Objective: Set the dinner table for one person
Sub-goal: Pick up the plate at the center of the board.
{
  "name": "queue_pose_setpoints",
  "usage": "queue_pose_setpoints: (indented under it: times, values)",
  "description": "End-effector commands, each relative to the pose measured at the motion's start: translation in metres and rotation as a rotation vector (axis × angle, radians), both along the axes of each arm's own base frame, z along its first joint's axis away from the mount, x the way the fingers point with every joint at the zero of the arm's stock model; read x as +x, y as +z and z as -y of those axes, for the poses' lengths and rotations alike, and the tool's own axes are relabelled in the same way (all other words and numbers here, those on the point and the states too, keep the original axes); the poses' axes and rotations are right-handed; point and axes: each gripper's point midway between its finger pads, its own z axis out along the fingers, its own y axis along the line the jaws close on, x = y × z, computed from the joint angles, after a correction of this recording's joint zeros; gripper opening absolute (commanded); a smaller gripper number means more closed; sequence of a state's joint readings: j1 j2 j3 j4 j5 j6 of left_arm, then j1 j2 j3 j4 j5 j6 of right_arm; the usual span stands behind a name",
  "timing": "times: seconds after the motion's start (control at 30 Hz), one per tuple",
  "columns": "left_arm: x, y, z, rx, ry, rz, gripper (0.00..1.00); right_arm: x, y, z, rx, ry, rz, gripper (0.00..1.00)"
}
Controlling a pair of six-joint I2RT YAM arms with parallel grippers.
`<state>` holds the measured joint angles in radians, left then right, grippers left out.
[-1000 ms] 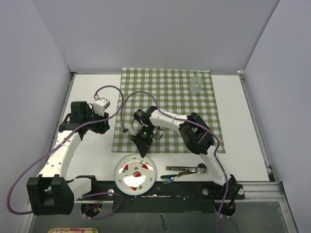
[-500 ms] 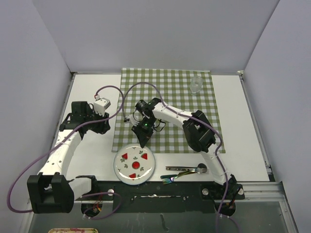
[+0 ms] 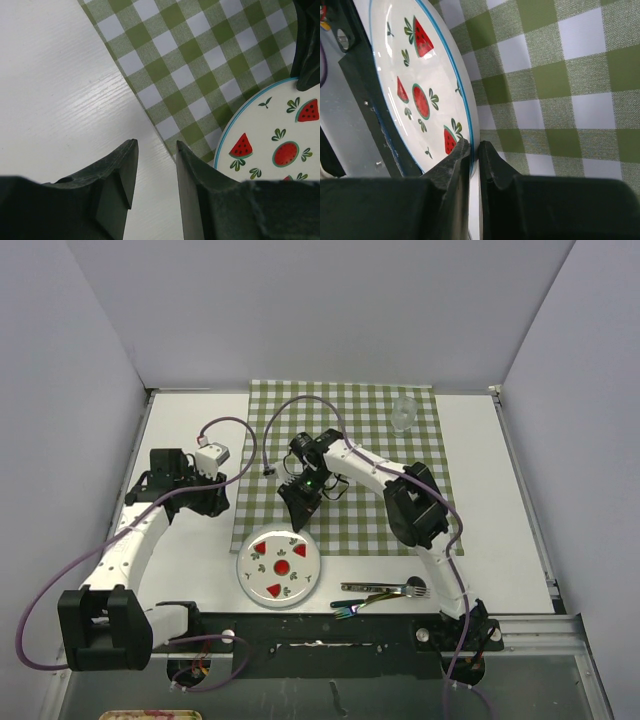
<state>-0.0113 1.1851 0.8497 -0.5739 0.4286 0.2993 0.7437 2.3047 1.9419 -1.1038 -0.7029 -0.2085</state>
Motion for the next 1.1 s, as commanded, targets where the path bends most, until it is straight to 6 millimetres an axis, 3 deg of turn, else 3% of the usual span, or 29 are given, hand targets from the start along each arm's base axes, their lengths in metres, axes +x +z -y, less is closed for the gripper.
queue_pose_setpoints:
  times: [0.0, 0.57, 0.9, 1.07]
  values:
    - [0.014, 0.019, 0.004, -0.024, -0.024, 0.054, 0.35, 0.0, 0.031, -0.013, 0.13, -0.021, -0.109, 0.0]
    - [0.017, 0.012, 0.006, -0.032, -0.037, 0.024, 0.35, 0.039, 0.06, 0.005, 0.217, -0.141, -0.171, 0.0]
    - [0.018, 0.01, 0.012, -0.065, -0.048, 0.001, 0.35, 0.044, 0.06, 0.009, 0.209, -0.151, -0.166, 0.0]
    - [0.016, 0.012, 0.027, -0.151, -0.087, -0.021, 0.35, 0.045, 0.057, 0.011, 0.203, -0.15, -0.166, 0.0]
